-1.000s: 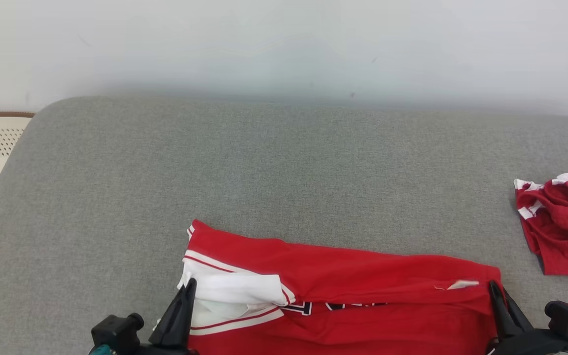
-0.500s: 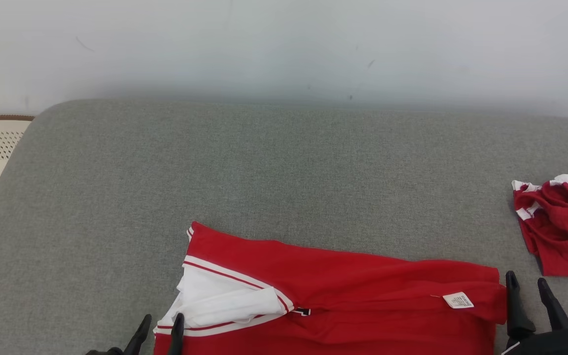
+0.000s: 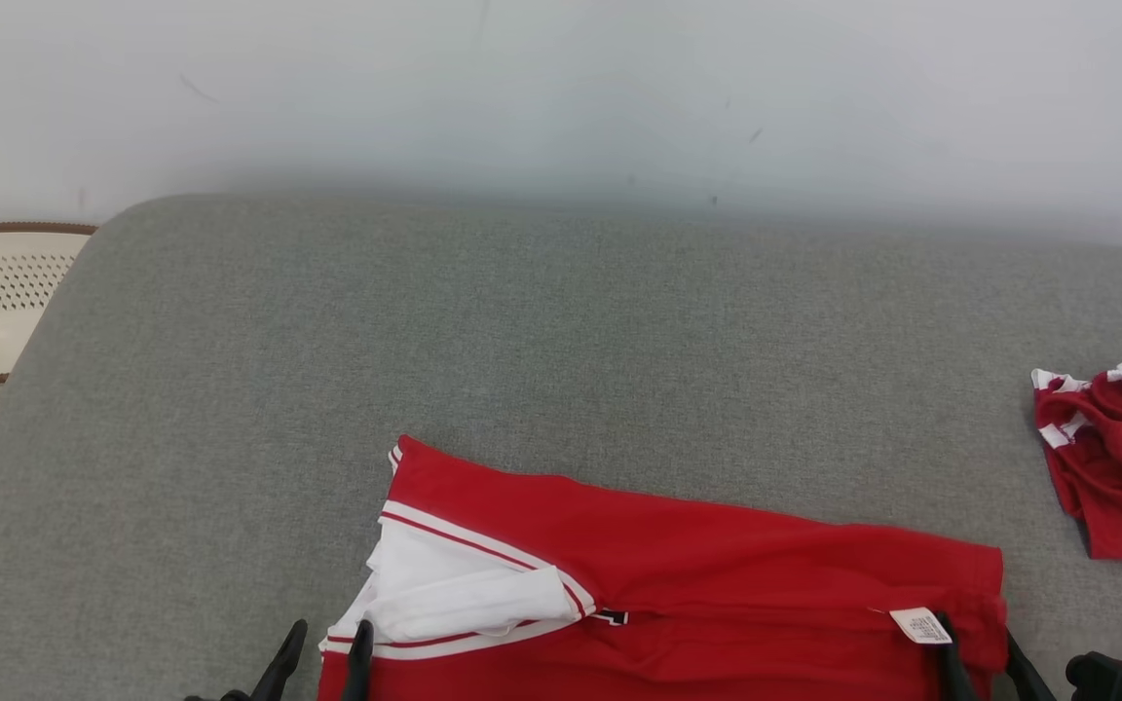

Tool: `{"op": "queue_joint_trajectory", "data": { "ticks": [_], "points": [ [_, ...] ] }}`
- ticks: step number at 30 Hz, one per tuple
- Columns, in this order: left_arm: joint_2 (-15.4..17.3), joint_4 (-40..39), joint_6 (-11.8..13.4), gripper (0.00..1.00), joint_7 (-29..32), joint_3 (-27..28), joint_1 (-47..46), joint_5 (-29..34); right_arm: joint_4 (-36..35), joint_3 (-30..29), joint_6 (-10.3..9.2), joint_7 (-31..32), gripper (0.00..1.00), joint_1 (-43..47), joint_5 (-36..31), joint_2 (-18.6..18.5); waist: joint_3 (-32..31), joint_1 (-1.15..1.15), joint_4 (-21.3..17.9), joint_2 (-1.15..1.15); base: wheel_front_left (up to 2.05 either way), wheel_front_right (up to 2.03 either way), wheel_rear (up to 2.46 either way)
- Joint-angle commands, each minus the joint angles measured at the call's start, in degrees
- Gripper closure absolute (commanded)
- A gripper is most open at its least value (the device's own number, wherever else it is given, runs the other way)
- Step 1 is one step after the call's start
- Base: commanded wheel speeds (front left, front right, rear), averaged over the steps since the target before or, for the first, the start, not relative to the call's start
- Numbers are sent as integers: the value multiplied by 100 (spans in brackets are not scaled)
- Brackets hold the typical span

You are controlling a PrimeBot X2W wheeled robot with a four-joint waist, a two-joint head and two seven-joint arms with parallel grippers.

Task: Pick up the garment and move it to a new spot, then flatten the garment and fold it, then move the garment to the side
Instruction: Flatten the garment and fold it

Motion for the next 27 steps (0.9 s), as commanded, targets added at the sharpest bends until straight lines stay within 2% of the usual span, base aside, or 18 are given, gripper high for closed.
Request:
{"op": "queue_joint_trajectory", "data": {
  "ticks": [1, 8, 12, 13, 14, 15, 18, 27],
  "points": [
    [2, -8, 6, 0, -24, -27, 43, -9, 105, 4, -7, -2, 0, 23, -23, -2, 21, 0, 23, 0, 0, 0, 0],
    [1, -72, 6, 0, -24, -119, 0, 38, 584, -234, -7, 3, 0, -107, -258, 157, 71, 0, 73, 0, 0, 0, 0],
    [1, -112, 6, 0, -24, -193, -37, 70, 858, -24, -3, 27, 0, -195, -193, 292, 76, 0, 102, 0, 0, 0, 0],
    [1, -131, 6, 0, -24, -201, -46, 81, 923, 78, -3, 35, 5, -219, -141, 319, 76, 0, 111, 0, 0, 0, 0],
    [1, -139, 6, 0, -24, -209, -48, 96, 1007, 187, -2, 45, 34, -250, -83, 336, 75, 0, 121, 0, 0, 0, 0],
    [1, -144, 6, 0, -24, -212, -47, 106, 1032, 263, 1, 47, 100, -286, -49, 310, 75, 0, 129, 0, 0, 0, 0],
    [1, -118, 6, 0, -24, -203, -45, 93, 1042, 288, 5, 43, 100, -382, 25, 185, 72, 0, 138, 0, 0, 0, 0],
    [0, -107, 6, 0, -24, -246, -28, 69, 879, -176, -8, -3, 100, -742, -283, -491, 51, 0, 31, 0, 0, 0, 0]
  ]
}}
